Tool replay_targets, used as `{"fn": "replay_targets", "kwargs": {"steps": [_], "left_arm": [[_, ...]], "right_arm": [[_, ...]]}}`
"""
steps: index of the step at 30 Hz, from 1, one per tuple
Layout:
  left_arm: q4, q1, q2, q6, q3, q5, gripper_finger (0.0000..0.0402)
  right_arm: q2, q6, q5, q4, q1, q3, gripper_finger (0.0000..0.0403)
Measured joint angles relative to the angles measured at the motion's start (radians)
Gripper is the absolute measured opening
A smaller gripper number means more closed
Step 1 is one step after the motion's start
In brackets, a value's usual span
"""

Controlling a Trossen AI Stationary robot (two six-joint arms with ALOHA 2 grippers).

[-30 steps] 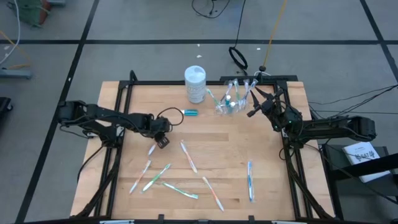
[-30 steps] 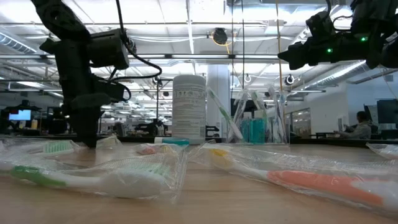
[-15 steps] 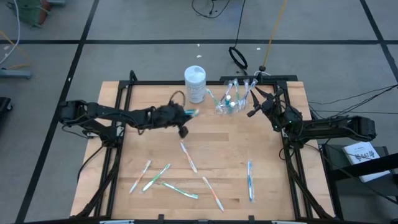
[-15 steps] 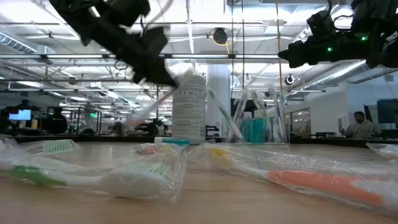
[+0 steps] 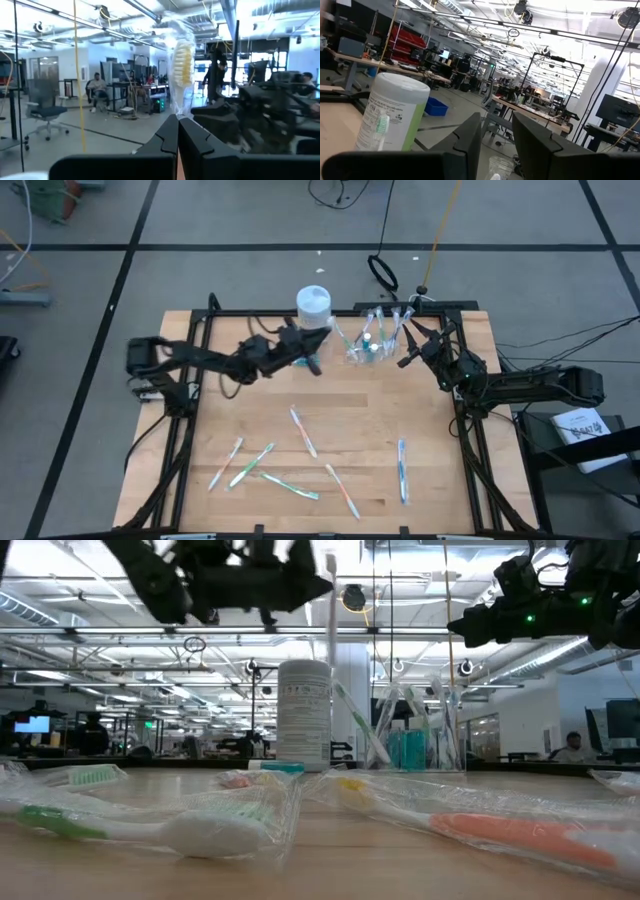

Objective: Pick & Place toothbrushing station
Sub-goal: Put the orange toothbrush into the transparent organizer

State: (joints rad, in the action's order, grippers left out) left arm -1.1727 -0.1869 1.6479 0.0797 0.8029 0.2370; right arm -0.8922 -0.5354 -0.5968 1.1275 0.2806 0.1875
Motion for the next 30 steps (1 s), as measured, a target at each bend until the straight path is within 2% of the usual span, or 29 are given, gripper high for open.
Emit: {"fn": "replay_targets", "kwargs": {"steps": [9,13,17,19,21,30], "left_arm": [[0.005,-0.068,0.317,0.076,0.315,0.001,0.0006],[0.083,-0.089,0.419,0.084,0.412,0.002,0.0003],[0.158,-0.095,0.472,0.028,0.441,0.006,0.0007],[0.173,-0.095,0.487,0.016,0.441,0.048,0.0006],[0.199,-0.094,0.492,0.019,0.440,0.078,0.0003],[0.332,-0.079,0.489,0.047,0.440,0.086,0.0008]], "right_arm": [[0.000,0.000,0.000,-0.001,0.000,0.000,0.0102],[0.000,-0.001,0.000,-0.001,0.000,0.000,0.0102],[0.000,-0.001,0.000,-0.002,0.001,0.000,0.0102],[0.000,-0.001,0.000,-0.002,0.001,0.000,0.0102],[0.000,-0.001,0.000,-0.002,0.001,0.000,0.0102],[0.000,-0.001,0.000,-0.002,0.001,0.000,0.0102]]}}
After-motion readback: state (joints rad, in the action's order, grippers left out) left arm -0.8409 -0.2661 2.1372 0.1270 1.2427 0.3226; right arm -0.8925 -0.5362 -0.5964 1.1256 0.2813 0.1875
